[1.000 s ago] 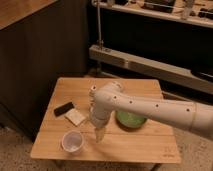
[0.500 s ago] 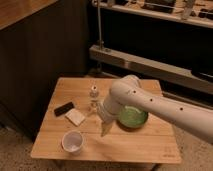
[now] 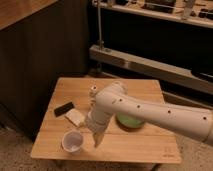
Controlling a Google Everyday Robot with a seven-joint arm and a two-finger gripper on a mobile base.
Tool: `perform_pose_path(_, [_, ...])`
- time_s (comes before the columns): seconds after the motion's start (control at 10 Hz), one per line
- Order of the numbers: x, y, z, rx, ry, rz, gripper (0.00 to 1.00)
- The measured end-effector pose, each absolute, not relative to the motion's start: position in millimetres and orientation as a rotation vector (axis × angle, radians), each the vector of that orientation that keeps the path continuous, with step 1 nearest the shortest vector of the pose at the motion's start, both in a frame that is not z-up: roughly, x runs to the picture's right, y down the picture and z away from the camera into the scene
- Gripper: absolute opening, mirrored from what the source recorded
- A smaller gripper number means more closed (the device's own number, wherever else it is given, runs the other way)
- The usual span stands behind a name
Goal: Pick up the ceramic cup
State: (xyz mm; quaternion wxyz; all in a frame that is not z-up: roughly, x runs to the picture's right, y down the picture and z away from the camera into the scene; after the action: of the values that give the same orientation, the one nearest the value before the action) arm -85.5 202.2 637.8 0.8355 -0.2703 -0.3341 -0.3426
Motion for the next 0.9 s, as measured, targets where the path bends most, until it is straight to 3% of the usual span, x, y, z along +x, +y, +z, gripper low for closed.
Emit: perform_pose_path(0.9, [-107.7,231.7,671.4,-0.579,-0.677,-0.807,0.66])
